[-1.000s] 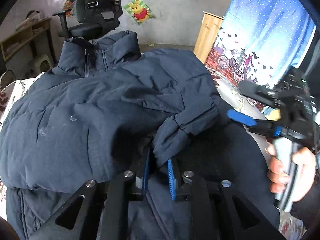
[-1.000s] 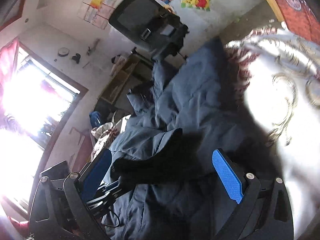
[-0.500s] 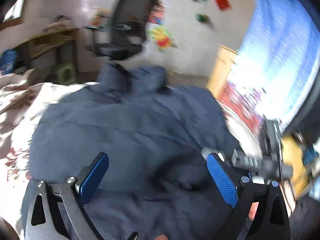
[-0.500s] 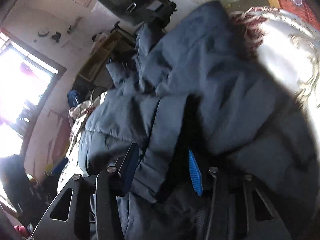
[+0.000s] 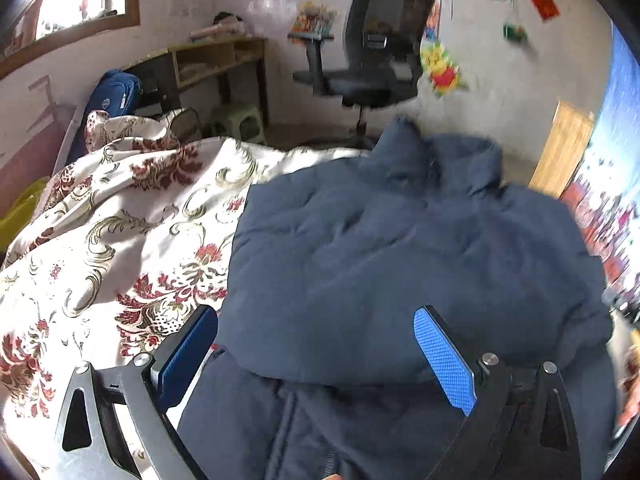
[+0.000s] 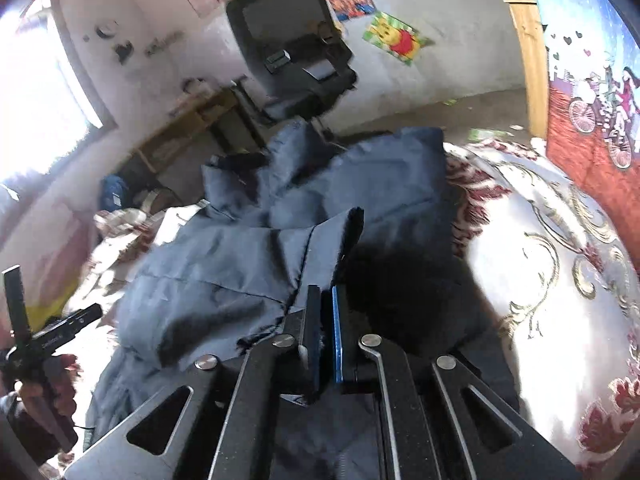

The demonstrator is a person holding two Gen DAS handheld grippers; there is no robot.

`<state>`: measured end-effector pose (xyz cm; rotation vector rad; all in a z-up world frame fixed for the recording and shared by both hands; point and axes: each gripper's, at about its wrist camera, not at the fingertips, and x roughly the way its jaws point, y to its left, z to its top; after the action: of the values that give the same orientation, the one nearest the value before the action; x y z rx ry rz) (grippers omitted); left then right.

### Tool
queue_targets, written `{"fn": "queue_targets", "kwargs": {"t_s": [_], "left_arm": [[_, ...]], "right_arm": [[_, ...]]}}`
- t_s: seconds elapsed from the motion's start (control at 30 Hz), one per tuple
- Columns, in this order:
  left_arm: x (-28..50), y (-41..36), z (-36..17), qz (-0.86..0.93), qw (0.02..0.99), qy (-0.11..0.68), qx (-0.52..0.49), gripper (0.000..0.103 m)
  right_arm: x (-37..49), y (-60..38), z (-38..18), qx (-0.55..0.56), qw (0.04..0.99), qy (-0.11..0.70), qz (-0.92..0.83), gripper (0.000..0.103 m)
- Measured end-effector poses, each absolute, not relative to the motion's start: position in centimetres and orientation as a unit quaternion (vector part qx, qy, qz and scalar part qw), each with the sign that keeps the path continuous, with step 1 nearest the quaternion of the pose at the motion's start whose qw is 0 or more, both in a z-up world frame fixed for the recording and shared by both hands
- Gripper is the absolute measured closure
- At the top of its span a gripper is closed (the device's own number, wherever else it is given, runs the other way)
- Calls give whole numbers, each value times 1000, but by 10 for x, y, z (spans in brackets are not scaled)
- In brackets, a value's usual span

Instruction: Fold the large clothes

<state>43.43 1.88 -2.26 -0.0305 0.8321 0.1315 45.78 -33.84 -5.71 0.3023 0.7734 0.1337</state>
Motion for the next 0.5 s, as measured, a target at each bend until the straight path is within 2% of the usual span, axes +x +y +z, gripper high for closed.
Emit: {"fn": "queue_targets", "kwargs": {"t_s": [0.07,0.13,0.17,0.23,0.3,0.5], "left_arm": [[439,17,-32,61,909,413,-6,4],[441,13,-38,46,909,413,-11,4],[440,10,-38,35,912,409,-18,4],[442,3,-40,18,914,405,-23,4],[447,-5,-45,5,913,408,-18,4],[460,-20,-73,11,906,424,14,1]], "right_arm": [[453,-336,-59,120,919,370,58,89],[449,-330,-56,100,930,351,51,57],[447,-328,-50,92,936,335,49,50],[443,-319,-39,64,948,307,59,47],[452,-303,-37,34,945,313,89,47],[478,-273,-83,-1,911,390,135,47]]}}
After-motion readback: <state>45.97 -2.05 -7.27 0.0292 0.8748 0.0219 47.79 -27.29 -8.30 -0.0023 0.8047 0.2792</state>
